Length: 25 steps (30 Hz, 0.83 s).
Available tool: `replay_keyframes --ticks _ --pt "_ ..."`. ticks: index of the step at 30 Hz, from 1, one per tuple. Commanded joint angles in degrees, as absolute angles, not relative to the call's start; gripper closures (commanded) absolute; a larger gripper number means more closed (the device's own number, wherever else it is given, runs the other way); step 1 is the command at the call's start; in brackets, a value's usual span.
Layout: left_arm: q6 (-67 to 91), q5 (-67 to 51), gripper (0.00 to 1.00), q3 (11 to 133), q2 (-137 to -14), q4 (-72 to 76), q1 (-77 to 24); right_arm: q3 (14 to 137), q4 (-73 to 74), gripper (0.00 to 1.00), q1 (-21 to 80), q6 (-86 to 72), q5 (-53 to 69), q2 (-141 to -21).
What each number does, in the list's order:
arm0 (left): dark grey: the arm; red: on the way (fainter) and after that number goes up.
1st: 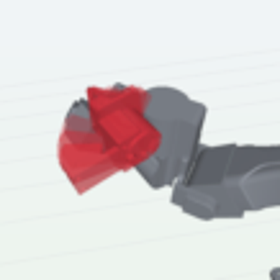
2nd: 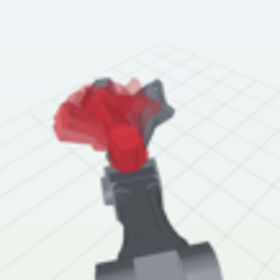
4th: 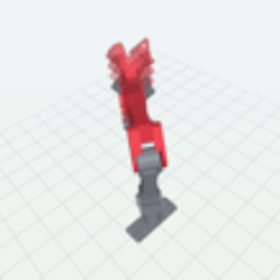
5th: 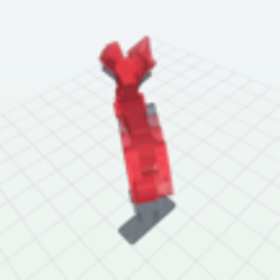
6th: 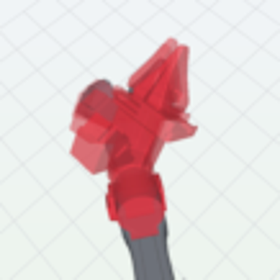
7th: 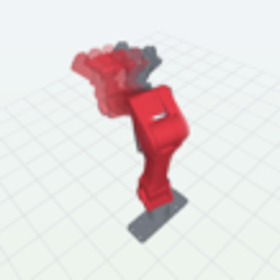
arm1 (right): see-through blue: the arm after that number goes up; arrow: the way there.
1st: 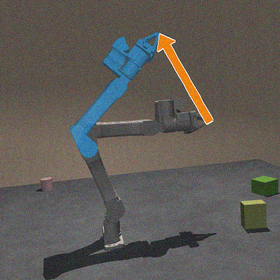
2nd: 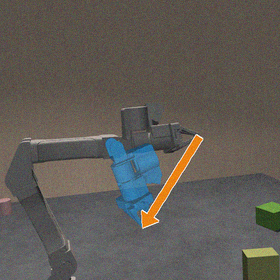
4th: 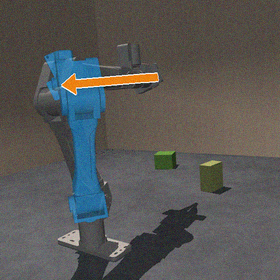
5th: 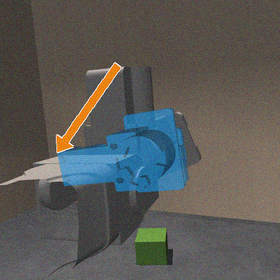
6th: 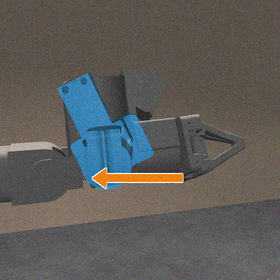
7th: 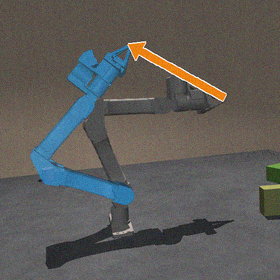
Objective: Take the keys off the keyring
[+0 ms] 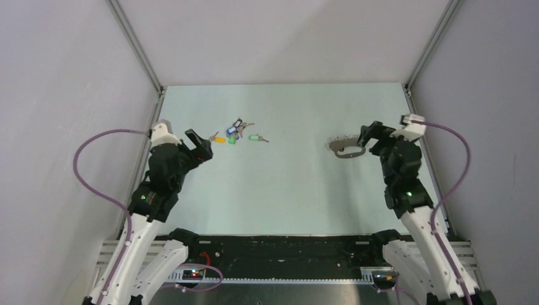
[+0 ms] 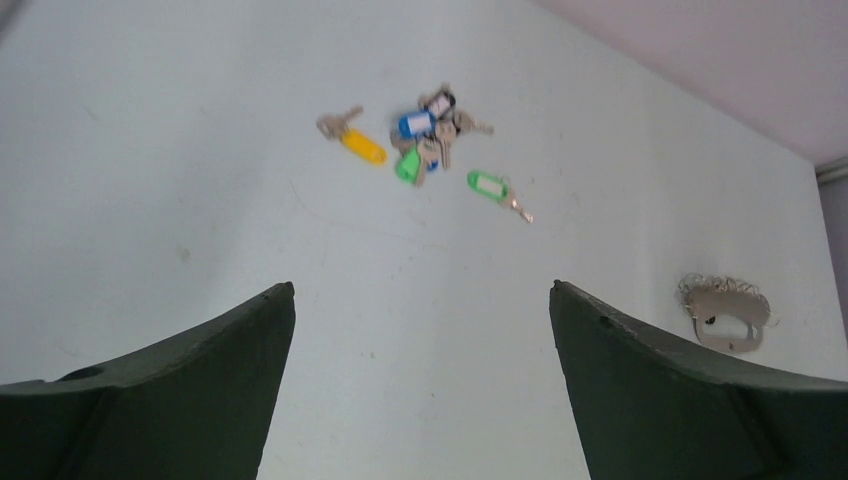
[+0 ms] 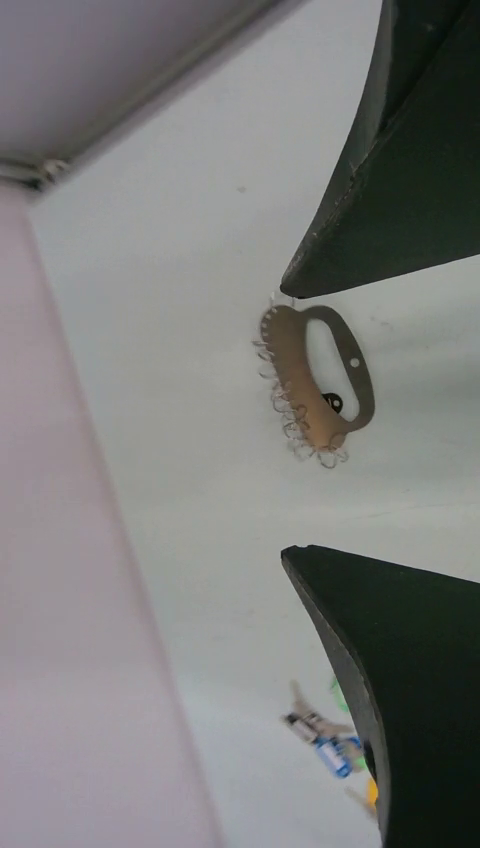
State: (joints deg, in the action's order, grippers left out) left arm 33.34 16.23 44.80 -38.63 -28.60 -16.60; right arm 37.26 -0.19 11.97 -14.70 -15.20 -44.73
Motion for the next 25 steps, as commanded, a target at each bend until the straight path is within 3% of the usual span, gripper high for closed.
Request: replay_keyframes --ticks 1,5,9,25 --pt "24.3 24.2 0.0 50.8 -36.9 -33.9 -16.3 41.7 13.3 0.01 11.7 -14.4 -21.2 -34.0" --pt "23.5 20.6 0.0 50.8 -35.8 -33.5 -16.4 38.0 15.1 0.01 11.7 -12.3 -23.0 -20.8" --pt "19.8 14.7 0.0 50.2 -32.9 -32.6 -16.3 36.4 18.4 0.01 11.7 -11.9 -21.9 -15.1" --pt "16.3 10.1 0.0 47.2 -29.8 -30.3 -16.3 36.4 22.1 0.02 11.7 -15.0 -20.4 -12.9"
